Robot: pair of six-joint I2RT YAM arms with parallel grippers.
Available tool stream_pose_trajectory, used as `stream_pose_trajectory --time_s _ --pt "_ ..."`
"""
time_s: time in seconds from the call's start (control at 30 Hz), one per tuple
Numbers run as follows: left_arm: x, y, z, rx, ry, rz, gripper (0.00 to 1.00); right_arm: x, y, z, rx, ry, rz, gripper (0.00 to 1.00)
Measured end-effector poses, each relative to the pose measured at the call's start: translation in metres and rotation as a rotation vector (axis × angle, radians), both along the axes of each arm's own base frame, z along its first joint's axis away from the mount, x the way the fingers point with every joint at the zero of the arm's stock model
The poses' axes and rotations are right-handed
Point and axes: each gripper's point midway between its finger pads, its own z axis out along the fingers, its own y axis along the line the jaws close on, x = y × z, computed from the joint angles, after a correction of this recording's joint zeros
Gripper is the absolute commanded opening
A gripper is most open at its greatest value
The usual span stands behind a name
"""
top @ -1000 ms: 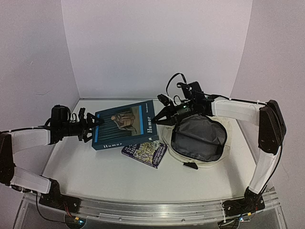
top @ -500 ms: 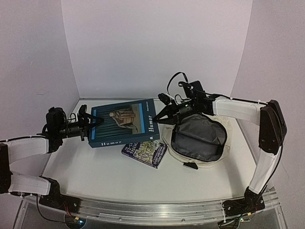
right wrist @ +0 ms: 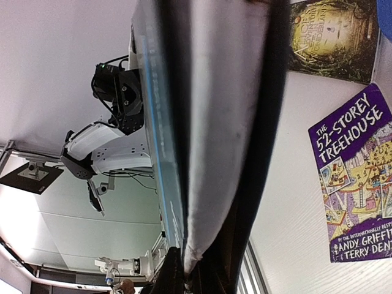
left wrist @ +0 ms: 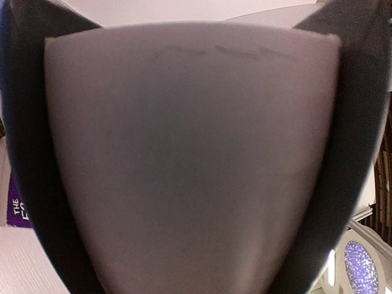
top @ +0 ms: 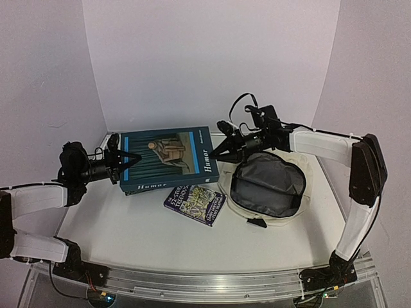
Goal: Pack the student bag
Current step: Pick up the book from the center of the board.
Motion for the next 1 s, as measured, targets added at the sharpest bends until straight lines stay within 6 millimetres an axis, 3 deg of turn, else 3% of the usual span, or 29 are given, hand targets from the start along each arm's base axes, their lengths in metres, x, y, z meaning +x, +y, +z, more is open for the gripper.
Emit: stream_pose_trajectory --time_s 0.07,0.13,0.27,0.4,0.6,0.77,0.87,1.0 --pt "0.0 -0.001 0.002 -0.005 -0.009 -0.001 0.15 0.006 -0.004 -0.001 -0.003 0.0 -0.019 0.5" --pt "0.0 -0.001 0.002 -0.006 -0.007 0.0 0.11 0.018 -0.012 -0.002 -0.012 0.002 -0.058 0.61" --pt "0.004 0.001 0.0 -0.004 0.007 0.023 0.1 0.047 -0.041 -0.015 -0.084 -0.031 -0.164 0.62" --pt "0.009 0.004 -0.003 0.003 0.033 0.064 0.1 0.058 -0.079 -0.044 -0.289 -0.143 -0.24 0.63" --pt "0.017 0.01 -0.005 0.015 0.054 0.138 0.1 0.024 -0.136 -0.081 -0.609 -0.39 -0.193 0.64" --pt "0.025 0.014 -0.012 0.041 0.099 0.188 0.09 0.003 -0.171 -0.131 -0.854 -0.487 -0.079 0.58" --pt "0.027 0.016 -0.017 0.055 0.113 0.203 0.09 -0.011 -0.183 -0.159 -0.972 -0.504 0.009 0.51" --pt "0.027 0.019 -0.022 0.073 0.134 0.229 0.08 -0.021 -0.179 -0.182 -1.032 -0.504 0.094 0.44"
